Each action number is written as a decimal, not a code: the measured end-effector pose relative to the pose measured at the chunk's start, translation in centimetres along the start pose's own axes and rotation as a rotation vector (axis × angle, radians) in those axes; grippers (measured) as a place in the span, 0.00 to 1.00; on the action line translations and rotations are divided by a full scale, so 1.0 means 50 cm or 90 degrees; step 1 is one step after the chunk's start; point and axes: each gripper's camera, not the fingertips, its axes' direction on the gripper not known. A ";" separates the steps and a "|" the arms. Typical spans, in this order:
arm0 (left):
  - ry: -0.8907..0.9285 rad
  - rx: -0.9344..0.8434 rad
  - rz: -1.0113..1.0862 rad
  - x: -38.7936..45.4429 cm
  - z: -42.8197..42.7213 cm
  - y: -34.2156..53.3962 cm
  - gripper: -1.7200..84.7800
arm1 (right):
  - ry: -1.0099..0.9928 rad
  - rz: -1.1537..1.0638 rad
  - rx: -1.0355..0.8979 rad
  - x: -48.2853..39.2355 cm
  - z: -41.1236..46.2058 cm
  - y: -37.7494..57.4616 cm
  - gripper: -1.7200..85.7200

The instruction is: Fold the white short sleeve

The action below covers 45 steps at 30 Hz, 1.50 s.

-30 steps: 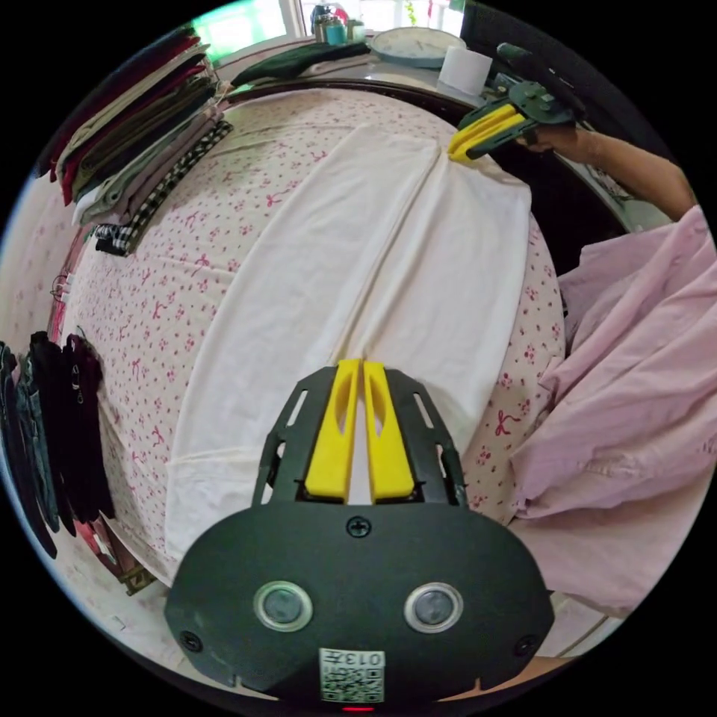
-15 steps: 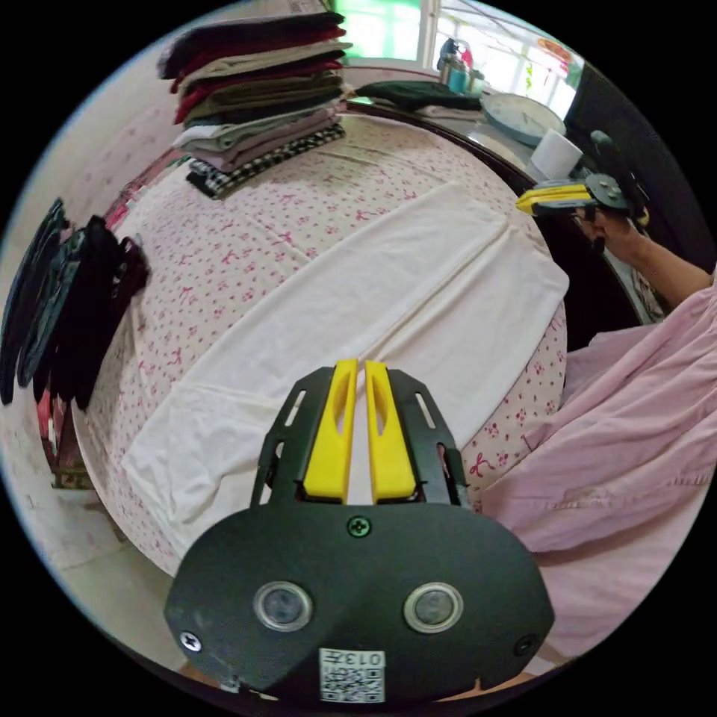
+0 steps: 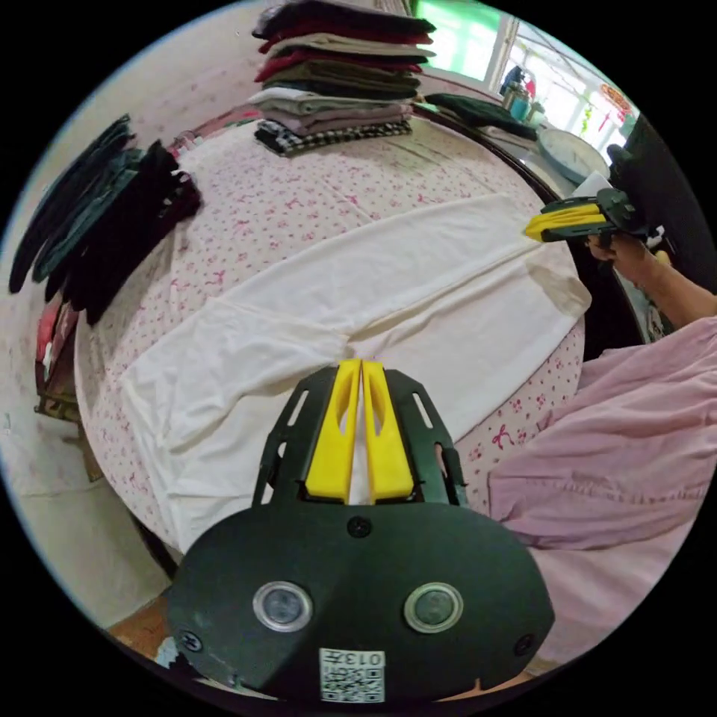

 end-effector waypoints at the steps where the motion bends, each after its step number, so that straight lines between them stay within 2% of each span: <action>1: -0.016 0.012 -0.024 -0.031 -0.011 0.033 0.02 | -0.001 -0.007 0.005 -0.007 0.002 -0.016 0.02; 5: -0.089 0.019 -0.125 -0.189 -0.027 0.147 0.02 | -0.057 -0.085 0.043 -0.095 0.050 -0.173 0.02; 8: -0.100 0.034 -0.176 -0.312 -0.027 0.205 0.02 | -0.107 -0.173 0.049 -0.202 0.110 -0.299 0.02; 12: -0.085 0.016 -0.147 -0.411 0.013 0.225 0.02 | -0.120 -0.239 0.023 -0.336 0.209 -0.441 0.02; 14: -0.074 -0.039 -0.118 -0.453 0.064 0.233 0.02 | -0.104 -0.243 0.003 -0.375 0.258 -0.482 0.02; 18: -0.040 0.009 -0.127 -0.504 0.064 0.286 0.02 | -0.064 -0.233 -0.094 -0.411 0.362 -0.533 0.03; 21: -0.046 0.051 -0.153 -0.538 0.032 0.356 0.04 | -0.110 -0.214 -0.028 -0.406 0.347 -0.567 0.03; 23: -0.008 0.081 -0.219 -0.575 0.009 0.439 0.07 | -0.097 -0.220 0.006 -0.408 0.343 -0.603 0.04; 29: 0.109 0.096 -0.348 -0.620 -0.005 0.633 0.15 | -0.147 -0.272 -0.001 -0.445 0.414 -0.794 0.09; 36: 0.131 0.080 -0.384 -0.600 0.034 0.664 0.17 | -0.155 -0.336 -0.062 -0.507 0.542 -0.968 0.12; 41: 0.101 0.056 -0.406 -0.603 0.060 0.631 0.12 | -0.145 -0.374 -0.124 -0.528 0.605 -1.001 0.12; 45: 0.096 0.023 -0.405 -0.601 0.070 0.607 0.05 | -0.136 -0.404 -0.140 -0.533 0.617 -1.000 0.06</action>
